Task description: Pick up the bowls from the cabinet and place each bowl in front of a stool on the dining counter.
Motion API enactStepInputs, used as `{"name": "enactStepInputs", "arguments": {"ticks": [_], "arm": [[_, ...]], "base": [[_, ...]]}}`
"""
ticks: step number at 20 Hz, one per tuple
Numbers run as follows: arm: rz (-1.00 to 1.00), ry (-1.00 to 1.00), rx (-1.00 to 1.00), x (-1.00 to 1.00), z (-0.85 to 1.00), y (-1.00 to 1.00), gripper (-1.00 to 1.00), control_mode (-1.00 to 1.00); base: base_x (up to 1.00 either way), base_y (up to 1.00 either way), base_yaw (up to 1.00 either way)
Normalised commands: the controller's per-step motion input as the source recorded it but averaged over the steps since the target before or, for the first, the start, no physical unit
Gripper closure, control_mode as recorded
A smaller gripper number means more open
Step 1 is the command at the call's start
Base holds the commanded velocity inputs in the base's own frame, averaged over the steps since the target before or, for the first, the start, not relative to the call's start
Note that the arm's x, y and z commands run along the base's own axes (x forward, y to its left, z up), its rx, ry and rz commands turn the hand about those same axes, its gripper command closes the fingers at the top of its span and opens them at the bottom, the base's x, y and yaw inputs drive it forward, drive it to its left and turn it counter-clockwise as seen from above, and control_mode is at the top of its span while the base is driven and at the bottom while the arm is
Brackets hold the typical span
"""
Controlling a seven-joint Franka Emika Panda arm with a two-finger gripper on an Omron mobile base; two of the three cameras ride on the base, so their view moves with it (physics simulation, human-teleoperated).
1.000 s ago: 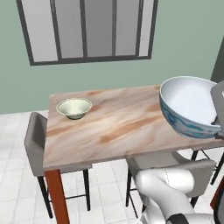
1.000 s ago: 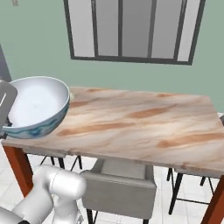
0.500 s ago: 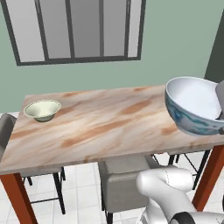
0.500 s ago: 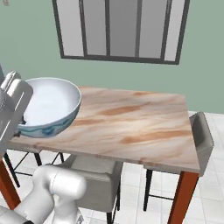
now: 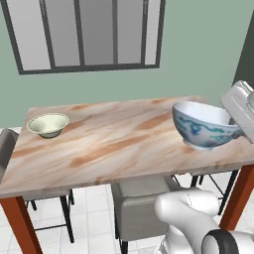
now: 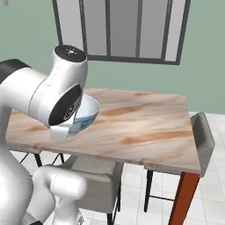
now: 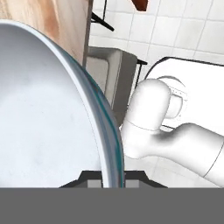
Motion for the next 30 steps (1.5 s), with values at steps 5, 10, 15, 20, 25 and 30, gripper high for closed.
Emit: {"name": "enactStepInputs", "arguments": {"ticks": [5, 10, 15, 20, 25, 30], "arm": [[0.26, 0.12, 0.00, 1.00, -0.84, 0.08, 1.00, -1.00], [0.15, 0.02, 0.00, 1.00, -0.90, 0.06, 1.00, -1.00], [0.02, -0.11, 0.00, 0.99, -0.66, 0.00, 1.00, -1.00], [0.00, -0.09, 0.00, 1.00, -0.63, 0.00, 1.00, -1.00], [0.02, 0.09, 0.00, 1.00, -0.51, 0.00, 1.00, -1.00], [0.07, 0.24, -0.01, 0.97, -0.53, 0.01, 1.00, -1.00]], "base": [[0.00, 0.00, 0.00], [0.00, 0.00, 0.00], [0.00, 0.00, 0.00], [0.00, 0.00, 0.00], [0.00, 0.00, 0.00], [0.00, 0.00, 0.00]]}}
